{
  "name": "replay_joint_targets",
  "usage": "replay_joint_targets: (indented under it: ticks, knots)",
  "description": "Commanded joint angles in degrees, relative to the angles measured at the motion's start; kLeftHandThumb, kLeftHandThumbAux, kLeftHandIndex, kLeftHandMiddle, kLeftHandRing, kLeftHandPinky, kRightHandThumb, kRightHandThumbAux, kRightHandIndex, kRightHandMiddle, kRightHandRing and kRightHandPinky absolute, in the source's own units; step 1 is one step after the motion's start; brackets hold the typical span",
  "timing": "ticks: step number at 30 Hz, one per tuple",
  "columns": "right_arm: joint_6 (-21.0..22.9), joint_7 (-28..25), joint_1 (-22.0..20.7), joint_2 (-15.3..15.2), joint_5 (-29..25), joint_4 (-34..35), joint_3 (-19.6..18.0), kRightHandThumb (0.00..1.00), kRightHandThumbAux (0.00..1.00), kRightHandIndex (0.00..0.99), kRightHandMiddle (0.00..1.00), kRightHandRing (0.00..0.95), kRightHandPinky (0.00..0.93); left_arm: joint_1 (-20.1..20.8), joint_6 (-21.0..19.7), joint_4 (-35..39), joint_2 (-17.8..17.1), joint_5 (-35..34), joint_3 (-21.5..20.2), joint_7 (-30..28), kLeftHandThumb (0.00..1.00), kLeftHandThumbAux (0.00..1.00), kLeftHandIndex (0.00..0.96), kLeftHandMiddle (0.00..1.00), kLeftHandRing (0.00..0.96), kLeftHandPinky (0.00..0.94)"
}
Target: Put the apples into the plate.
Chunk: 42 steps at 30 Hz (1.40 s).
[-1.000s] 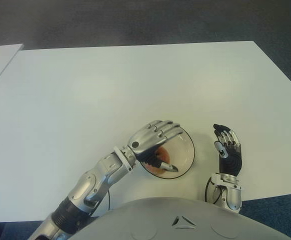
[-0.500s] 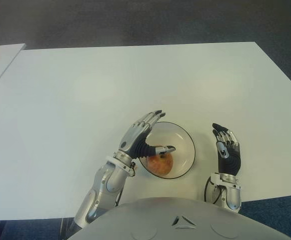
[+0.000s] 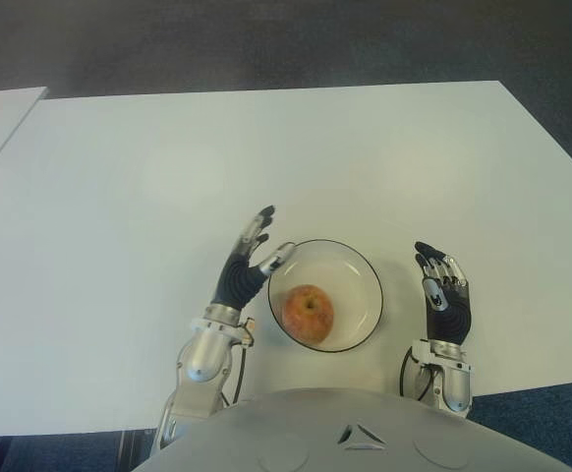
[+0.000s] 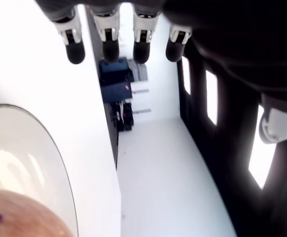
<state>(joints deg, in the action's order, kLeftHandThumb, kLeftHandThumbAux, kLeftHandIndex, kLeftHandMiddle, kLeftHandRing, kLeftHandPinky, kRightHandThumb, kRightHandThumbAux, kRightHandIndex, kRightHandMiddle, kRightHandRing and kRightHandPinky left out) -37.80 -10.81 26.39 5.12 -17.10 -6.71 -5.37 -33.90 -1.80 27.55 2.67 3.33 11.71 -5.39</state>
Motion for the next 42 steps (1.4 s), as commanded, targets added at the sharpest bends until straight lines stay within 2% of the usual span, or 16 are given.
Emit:
replay_joint_targets:
  ticks: [1,4,8,14,17,20,23,25,30,38,40,42]
  knots:
    - [3.14,0.3,3.47,1.41,0.25,-2.64,0.64,0.329,0.6,0.326,0.297,0.194,0.128,-5.33,-10.54,2.57,7.67,-16.89,-6.1,4.1,0.051,0.424,0.019,0.021,0.019,0.088]
    - [3.14,0.11,3.48,1.15,0.32,-2.59,0.69,0.325,0.608,0.326,0.295,0.193,0.128,-4.88,-12.2,2.24,8.5,-19.35,-8.01,6.23,0.065,0.423,0.007,0.016,0.021,0.112]
    - [3.19,0.0,3.57,0.67,0.91,-2.57,0.89,0.316,0.616,0.315,0.285,0.18,0.11,-4.92,-12.61,1.56,7.36,-21.55,-8.61,8.45,0.069,0.418,0.003,0.015,0.022,0.115]
    - [3.95,0.07,4.25,-0.18,2.86,-1.74,1.52,0.291,0.622,0.261,0.254,0.152,0.099,-6.85,-7.77,-0.73,5.7,-21.14,-7.58,9.01,0.062,0.413,0.02,0.027,0.041,0.162]
    - [4.63,-0.05,4.42,-0.96,3.8,-1.17,1.81,0.283,0.617,0.236,0.235,0.138,0.095,-7.47,0.28,-3.65,3.42,-11.1,-4.49,11.52,0.061,0.411,0.029,0.031,0.046,0.14]
    - [4.81,-0.18,4.47,-1.43,4.16,-0.97,1.96,0.281,0.61,0.218,0.218,0.126,0.095,-8.07,6.64,-6.82,1.62,-3.06,-2.62,14.15,0.053,0.411,0.036,0.032,0.044,0.12]
    - [5.27,-0.21,4.58,-1.76,4.43,-0.52,2.27,0.277,0.606,0.206,0.206,0.117,0.088,-9.64,17.45,-14.84,0.18,3.07,-1.97,16.53,0.047,0.413,0.054,0.041,0.047,0.115]
    - [5.81,-0.32,4.71,-2.03,4.32,-0.07,2.45,0.272,0.606,0.198,0.197,0.11,0.084,-9.71,22.84,-19.44,-0.18,5.69,-1.85,17.93,0.041,0.41,0.075,0.05,0.049,0.108]
    - [7.02,-0.76,5.05,-2.49,3.89,1.06,2.84,0.267,0.61,0.191,0.187,0.104,0.092,-7.88,30.06,-26.47,-0.1,8.43,-2.07,19.91,0.031,0.387,0.104,0.058,0.048,0.096]
    - [9.88,-1.12,7.25,-2.94,3.63,5.52,3.87,0.271,0.615,0.171,0.17,0.09,0.069,-4.62,40.9,-35.34,0.09,7.86,-2.43,20.01,0.037,0.381,0.135,0.067,0.05,0.108]
    - [11.05,-0.91,8.13,-2.97,3.78,7.57,4.45,0.271,0.615,0.162,0.163,0.086,0.065,-4.11,43.39,-36.78,0.01,7.73,-2.08,19.54,0.04,0.38,0.142,0.071,0.054,0.114]
    - [13.61,-0.18,10.23,-3.34,4.88,12.48,5.7,0.27,0.614,0.153,0.155,0.079,0.058,-4.75,44.77,-35.38,0.34,8.67,-0.67,19.16,0.039,0.377,0.149,0.076,0.058,0.118]
